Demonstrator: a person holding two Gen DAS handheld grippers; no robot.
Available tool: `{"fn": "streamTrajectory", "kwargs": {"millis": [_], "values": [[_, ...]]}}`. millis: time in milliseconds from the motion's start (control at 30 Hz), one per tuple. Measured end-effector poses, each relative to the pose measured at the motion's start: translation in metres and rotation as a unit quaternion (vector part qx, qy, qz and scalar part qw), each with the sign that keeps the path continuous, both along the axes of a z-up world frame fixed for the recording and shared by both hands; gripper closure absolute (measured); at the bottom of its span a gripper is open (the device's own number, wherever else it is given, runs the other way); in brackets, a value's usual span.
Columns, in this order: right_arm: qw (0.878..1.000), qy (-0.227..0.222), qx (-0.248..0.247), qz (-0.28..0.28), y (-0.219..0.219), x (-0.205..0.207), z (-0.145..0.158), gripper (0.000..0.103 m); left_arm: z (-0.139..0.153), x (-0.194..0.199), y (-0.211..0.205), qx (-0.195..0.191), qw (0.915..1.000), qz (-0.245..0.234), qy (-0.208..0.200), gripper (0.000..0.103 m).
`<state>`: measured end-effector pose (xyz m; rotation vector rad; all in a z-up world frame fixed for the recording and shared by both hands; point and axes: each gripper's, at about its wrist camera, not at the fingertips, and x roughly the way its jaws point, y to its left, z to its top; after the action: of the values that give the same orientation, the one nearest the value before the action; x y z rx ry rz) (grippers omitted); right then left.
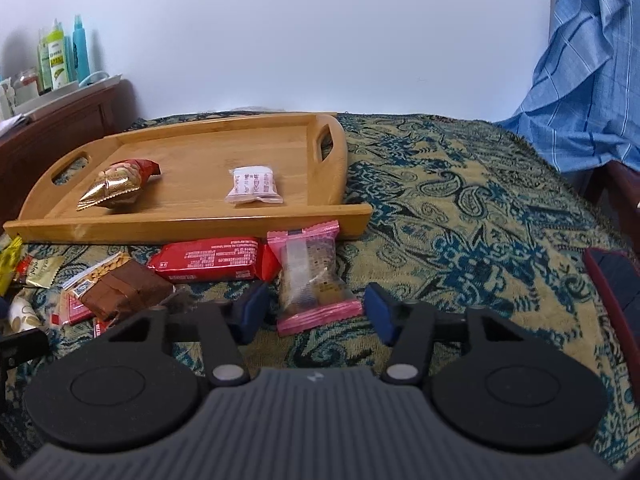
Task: Organize snacks
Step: 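Grasp the silver foil biscuit pack with the left tool while the right tool grasps the pink bar bag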
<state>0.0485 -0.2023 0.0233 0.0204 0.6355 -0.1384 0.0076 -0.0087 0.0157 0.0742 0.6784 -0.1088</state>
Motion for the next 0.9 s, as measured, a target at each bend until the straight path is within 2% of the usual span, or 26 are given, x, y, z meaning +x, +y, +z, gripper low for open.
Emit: {"fn": "streamTrajectory", "kwargs": {"millis": [67, 167, 367, 500, 700, 900], "values": [[1.0, 0.001, 0.002, 0.0, 0.0, 0.002, 0.0, 0.037, -0.002, 0.004, 0.002, -0.007, 1.0, 0.004, 0.003, 0.031], [1.0, 0.003, -0.001, 0.006, 0.0, 0.004, 0.0, 0.033, -0.006, 0.008, 0.002, -0.01, 0.9999, 0.003, 0.005, 0.031], [1.0, 0.004, 0.004, 0.009, 0.0, 0.007, -0.001, 0.032, -0.004, 0.003, -0.006, -0.006, 0.9999, -0.016, 0.0, 0.05], [1.0, 0.001, 0.007, 0.01, 0.001, 0.004, 0.001, 0.059, 0.0, -0.002, -0.012, -0.006, 0.9996, -0.026, -0.01, 0.051], [1.0, -0.007, 0.03, 0.0, -0.004, -0.005, 0.006, 0.06, 0.014, -0.008, -0.02, -0.006, 0.9986, -0.037, -0.037, 0.052], [0.999, -0.044, 0.03, -0.003, -0.002, -0.018, 0.02, 0.061, 0.026, -0.005, -0.023, -0.009, 0.9983, -0.031, -0.049, 0.052]]}}
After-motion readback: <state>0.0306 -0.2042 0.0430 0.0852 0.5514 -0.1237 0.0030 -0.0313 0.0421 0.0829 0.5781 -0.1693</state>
